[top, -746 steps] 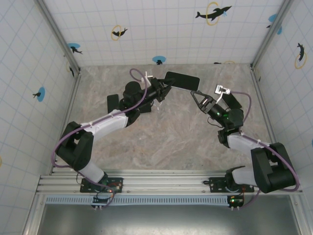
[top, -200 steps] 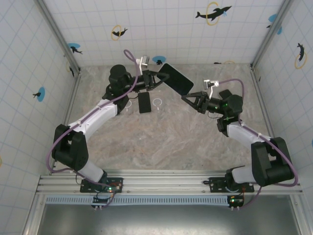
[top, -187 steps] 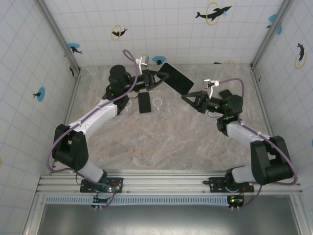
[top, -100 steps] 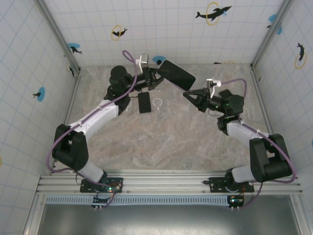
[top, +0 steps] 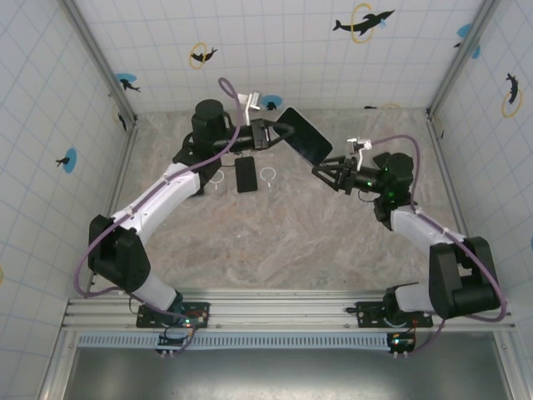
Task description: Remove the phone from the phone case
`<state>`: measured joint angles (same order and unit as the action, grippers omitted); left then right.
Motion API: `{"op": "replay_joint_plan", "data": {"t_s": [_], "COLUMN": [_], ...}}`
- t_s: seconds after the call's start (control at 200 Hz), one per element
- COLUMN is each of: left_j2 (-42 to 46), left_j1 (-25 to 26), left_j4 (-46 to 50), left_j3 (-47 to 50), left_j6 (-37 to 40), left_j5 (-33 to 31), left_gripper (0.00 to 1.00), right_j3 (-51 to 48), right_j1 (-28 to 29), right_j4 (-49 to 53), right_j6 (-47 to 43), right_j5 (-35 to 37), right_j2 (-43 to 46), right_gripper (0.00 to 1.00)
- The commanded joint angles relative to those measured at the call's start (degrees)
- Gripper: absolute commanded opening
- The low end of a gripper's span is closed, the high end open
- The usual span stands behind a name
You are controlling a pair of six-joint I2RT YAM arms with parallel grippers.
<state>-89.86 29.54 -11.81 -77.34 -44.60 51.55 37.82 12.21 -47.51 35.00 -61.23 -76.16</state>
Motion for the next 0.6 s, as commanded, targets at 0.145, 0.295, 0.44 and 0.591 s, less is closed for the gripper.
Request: {"op": "replay_joint_plan", "data": {"t_s": [0.145, 0.295, 0.44, 0.591], "left_j2": [5.9, 9.9, 10.8, 11.5], "left_j1": [-1.7, -1.8, -1.7, -1.7], "left_j4": [15.6, 19.3, 27.8, 33.0], "left_j3": [-0.9, 2.6, 2.3, 2.4], "left_j6": [34.0, 47.0, 56.6, 62.5], "left_j5": [6.4, 3.9, 3.7, 4.0], "left_gripper": [0.00, 0.00, 0.00, 0.00], "right_j3": [7.2, 12.0, 14.8, 15.5], "right_j1": [-2.9, -1.5, 0.8, 4.1], "right_j4": [42.4, 57.6, 63.0, 62.6], "right_j6": [-39.5, -58.5, -69.3, -76.3], "right_j5": [1.0, 4.8, 6.2, 6.0], "right_j2": [6.9, 5.8, 4.1, 2.6], "right_gripper": [0.54, 0.55, 0.53, 0.43]}}
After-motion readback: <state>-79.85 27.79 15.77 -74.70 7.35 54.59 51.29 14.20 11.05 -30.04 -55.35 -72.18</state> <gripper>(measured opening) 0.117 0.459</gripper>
